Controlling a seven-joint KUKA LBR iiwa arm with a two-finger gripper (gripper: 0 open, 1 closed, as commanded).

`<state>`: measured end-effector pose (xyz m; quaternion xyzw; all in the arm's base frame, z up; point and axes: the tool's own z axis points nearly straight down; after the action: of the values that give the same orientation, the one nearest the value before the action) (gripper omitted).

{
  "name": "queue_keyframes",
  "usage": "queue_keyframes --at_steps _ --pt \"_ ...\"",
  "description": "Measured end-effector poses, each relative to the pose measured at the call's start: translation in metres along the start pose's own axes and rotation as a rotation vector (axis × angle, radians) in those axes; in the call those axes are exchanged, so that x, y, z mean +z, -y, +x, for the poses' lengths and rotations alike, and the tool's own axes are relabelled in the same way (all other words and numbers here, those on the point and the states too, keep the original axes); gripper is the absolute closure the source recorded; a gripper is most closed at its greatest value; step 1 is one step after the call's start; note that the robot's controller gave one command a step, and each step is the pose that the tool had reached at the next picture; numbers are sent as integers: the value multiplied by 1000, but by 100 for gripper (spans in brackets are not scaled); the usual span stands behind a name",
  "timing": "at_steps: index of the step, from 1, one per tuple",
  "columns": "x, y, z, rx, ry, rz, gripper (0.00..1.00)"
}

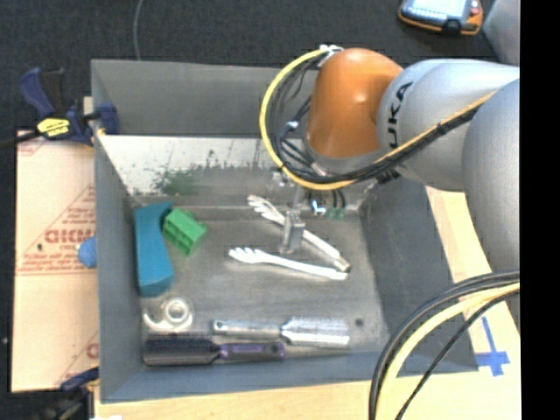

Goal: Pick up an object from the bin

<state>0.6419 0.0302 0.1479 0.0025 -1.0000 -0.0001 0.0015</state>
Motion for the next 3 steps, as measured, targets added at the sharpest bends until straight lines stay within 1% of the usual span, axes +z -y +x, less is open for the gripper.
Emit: queue_keyframes --at_steps 1,2,3 --pt "-5 0 -1 1 7 0 0" --pt "77 -1 43 44 5 -2 0" --pt "7 -1 49 -39 23 0 0"
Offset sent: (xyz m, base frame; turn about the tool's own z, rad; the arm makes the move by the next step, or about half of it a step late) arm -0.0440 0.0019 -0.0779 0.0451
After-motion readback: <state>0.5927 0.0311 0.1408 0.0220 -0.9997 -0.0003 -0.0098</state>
